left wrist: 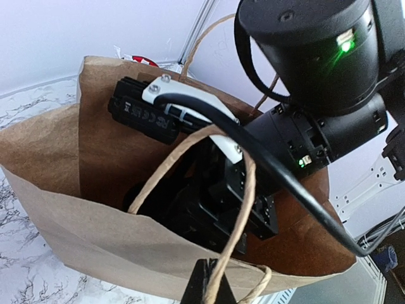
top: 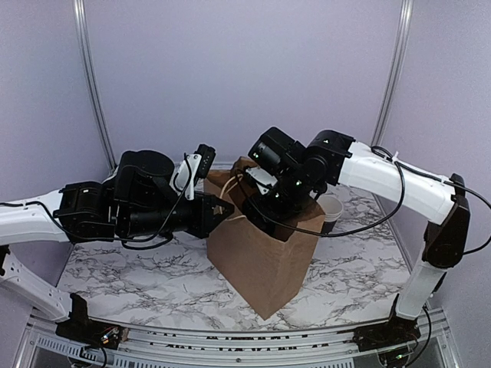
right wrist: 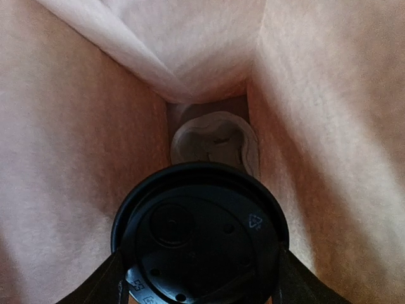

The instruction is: Pack the takeout coffee

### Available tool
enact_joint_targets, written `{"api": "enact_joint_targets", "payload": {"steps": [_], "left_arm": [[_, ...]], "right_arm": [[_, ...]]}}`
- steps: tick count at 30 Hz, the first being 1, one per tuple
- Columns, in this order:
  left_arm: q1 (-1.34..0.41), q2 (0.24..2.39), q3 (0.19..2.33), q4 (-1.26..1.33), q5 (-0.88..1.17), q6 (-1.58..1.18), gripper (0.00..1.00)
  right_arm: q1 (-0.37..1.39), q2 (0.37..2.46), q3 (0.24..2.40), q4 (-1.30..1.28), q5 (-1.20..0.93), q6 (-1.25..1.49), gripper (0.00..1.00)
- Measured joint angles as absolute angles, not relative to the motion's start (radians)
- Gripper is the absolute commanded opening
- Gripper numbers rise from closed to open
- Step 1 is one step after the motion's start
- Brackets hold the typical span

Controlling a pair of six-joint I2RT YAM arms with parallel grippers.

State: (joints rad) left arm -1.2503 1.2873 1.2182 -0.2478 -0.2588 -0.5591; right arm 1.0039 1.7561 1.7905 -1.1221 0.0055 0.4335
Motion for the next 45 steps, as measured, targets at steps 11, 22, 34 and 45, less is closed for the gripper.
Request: {"api": "enact_joint_targets", "payload": {"steps": [11, 22, 34, 45], "left_arm": [[-1.25, 1.245, 1.178, -0.221, -0.305, -0.584, 0.0], [-1.25, 1.229, 1.16, -0.209, -0.34, -0.598, 0.0], [-1.25, 1.188, 1.128, -0.204, -0.398, -0.629, 0.0], [-1.25, 1.175, 1.116, -0.178, -0.402, -0.64, 0.0]], "right_arm": [[1.012, 1.76, 1.706, -1.09, -0.015, 0.434, 0.58], [1.03, 1.76, 1.693, -1.1, -0.009, 0.438, 0.58], [1.053, 1.76, 1.733, -1.177, 0.01, 0.44, 0.58], [1.061, 1.747, 1.698, -1.184, 0.012, 0.449, 0.58]]}}
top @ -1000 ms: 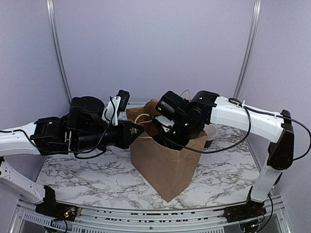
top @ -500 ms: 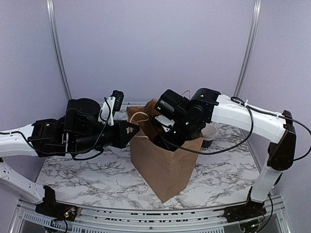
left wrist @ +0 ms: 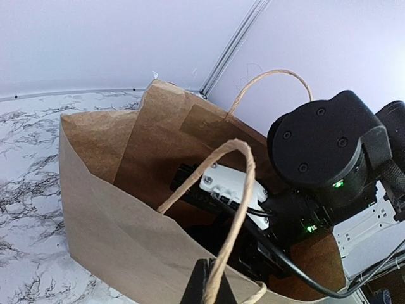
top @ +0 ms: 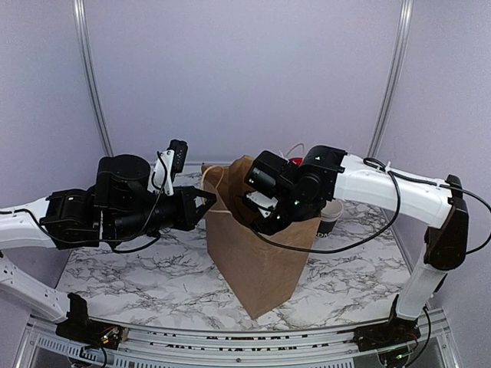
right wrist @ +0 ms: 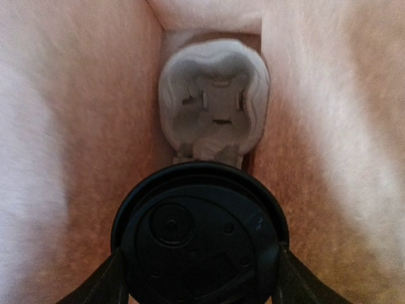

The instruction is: Pack the takeout coffee

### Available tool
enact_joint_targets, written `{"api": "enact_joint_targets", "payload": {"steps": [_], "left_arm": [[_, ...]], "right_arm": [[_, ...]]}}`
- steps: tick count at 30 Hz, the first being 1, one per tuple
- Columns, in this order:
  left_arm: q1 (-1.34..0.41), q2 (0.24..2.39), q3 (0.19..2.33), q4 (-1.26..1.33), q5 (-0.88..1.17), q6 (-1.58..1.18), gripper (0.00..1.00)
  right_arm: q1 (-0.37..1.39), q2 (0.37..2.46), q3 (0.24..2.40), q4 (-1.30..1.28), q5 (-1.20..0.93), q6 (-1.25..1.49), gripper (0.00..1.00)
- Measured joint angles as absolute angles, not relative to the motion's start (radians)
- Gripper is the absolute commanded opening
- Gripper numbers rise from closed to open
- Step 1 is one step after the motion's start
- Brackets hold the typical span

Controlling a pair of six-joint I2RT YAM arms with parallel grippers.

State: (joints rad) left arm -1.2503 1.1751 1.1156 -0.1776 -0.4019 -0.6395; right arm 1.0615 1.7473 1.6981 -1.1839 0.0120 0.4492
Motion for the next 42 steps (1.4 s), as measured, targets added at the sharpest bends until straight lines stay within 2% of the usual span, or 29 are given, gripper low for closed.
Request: {"api": "enact_joint_targets", "payload": {"steps": [17, 42], "left_arm": [[-1.25, 1.175, 1.108, -0.138, -0.369, -0.639, 0.0], [-1.25, 1.175, 1.108, -0.137, -0.368, -0.635, 0.0]], "right_arm": [[1.061, 1.714, 1.523, -1.046, -0.017, 0.449, 0.58], [1.063, 1.731, 1.57, -1.086, -0.011, 0.445, 0.58]]}}
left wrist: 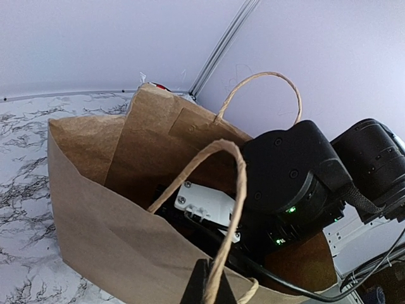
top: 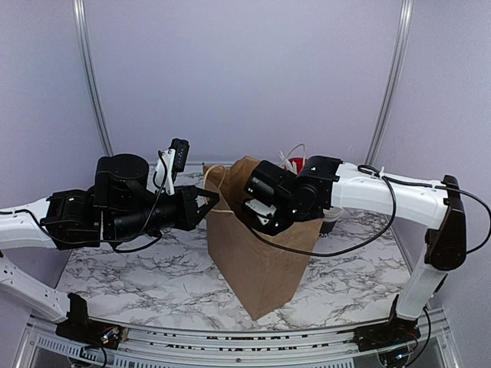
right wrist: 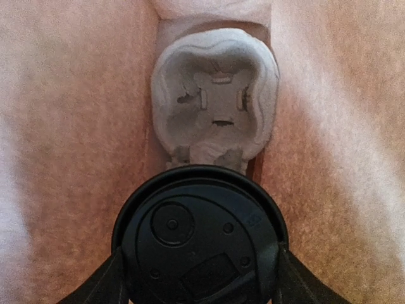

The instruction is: Pack the takeout coffee

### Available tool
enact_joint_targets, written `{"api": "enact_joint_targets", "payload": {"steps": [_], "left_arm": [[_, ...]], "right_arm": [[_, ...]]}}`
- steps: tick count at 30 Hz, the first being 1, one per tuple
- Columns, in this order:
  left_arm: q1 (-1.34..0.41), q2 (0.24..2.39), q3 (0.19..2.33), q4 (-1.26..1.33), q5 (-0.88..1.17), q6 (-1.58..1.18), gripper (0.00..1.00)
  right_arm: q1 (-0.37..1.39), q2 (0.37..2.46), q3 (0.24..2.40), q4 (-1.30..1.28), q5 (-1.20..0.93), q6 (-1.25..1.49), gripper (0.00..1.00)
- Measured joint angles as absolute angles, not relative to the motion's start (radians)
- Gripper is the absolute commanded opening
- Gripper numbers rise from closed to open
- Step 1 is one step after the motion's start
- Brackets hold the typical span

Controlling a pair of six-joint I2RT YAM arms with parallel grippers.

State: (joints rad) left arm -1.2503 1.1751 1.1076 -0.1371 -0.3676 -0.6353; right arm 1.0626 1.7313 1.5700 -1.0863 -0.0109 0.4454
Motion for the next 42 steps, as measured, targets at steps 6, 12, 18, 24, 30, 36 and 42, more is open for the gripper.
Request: {"api": "enact_joint_targets", "payload": {"steps": [6, 12, 18, 24, 30, 36, 42], "left_arm": [[-1.25, 1.175, 1.107, -0.137, -0.368, -0.635, 0.0], [-1.25, 1.175, 1.102, -0.135, -0.368, -0.635, 0.0], [-1.25, 1.175, 1.102, -0.134, -0.369, -0.636, 0.0], [-1.25, 1.175, 1.102, -0.133, -0.369, -0.635, 0.0], [-1.25, 1.175, 1.102, -0.133, -0.369, -0.635, 0.0], [-1.25, 1.175, 1.102, -0.133, -0.369, -0.632, 0.0], [-1.25, 1.175, 1.102, -0.133, -0.369, -0.628, 0.0]], "right_arm": [[1.063, 1.752, 1.684, -1.139, 0.014, 0.445, 0.58], [1.063, 1.752, 1.767, -1.183, 0.037, 0.445, 0.58], [1.072, 1.752, 1.737, -1.191, 0.035, 0.446, 0.58], [1.085, 1.752, 1.682, -1.194, 0.023, 0.447, 0.58], [1.086, 1.752, 1.622, -1.175, 0.006, 0.446, 0.58], [1.085, 1.752, 1.6, -1.147, 0.006, 0.445, 0.59], [1.084, 1.752, 1.585, -1.121, 0.006, 0.444, 0.59]]}}
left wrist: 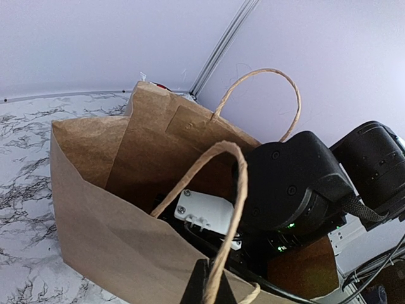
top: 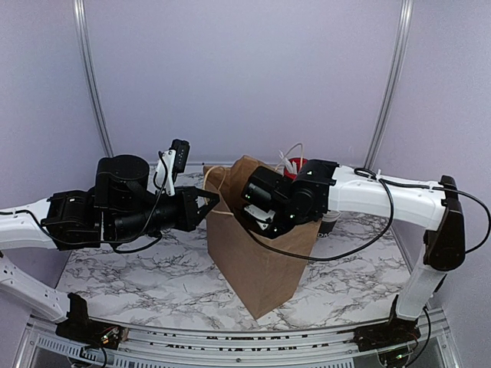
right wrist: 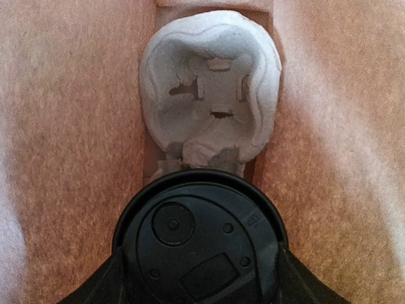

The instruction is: Pack the takeout coffee

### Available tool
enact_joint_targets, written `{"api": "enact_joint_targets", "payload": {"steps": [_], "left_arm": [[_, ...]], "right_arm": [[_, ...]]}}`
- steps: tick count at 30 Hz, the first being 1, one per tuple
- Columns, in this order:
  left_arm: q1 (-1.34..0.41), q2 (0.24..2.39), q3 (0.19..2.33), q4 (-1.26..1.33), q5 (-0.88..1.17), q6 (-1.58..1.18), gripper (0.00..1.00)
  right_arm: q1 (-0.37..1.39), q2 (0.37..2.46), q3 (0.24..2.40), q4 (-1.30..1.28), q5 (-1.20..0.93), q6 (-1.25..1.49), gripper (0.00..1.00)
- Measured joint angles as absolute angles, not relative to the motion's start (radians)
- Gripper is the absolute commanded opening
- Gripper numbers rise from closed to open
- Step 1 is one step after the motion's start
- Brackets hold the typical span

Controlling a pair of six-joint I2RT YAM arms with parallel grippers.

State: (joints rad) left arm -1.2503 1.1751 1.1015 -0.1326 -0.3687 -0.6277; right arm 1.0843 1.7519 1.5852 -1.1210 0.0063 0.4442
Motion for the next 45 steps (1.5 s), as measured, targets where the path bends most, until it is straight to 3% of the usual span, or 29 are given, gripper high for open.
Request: {"api": "enact_joint_targets", "payload": {"steps": [21, 35, 42, 45], "left_arm": [[-1.25, 1.175, 1.102, -0.133, -0.375, -0.625, 0.0], [-1.25, 1.175, 1.102, -0.132, -0.376, -0.625, 0.0], [-1.25, 1.175, 1.102, -0.132, -0.376, -0.625, 0.0], [-1.25, 1.175, 1.102, -0.132, -0.376, -0.625, 0.0]], "right_arm": [[1.084, 1.753, 1.609, -1.139, 0.01, 0.443, 0.7], [1.085, 1.755, 1.668, -1.176, 0.025, 0.445, 0.85], [1.092, 1.757, 1.706, -1.19, 0.036, 0.445, 0.87], [1.094, 1.757, 1.717, -1.196, 0.039, 0.446, 0.94]]}}
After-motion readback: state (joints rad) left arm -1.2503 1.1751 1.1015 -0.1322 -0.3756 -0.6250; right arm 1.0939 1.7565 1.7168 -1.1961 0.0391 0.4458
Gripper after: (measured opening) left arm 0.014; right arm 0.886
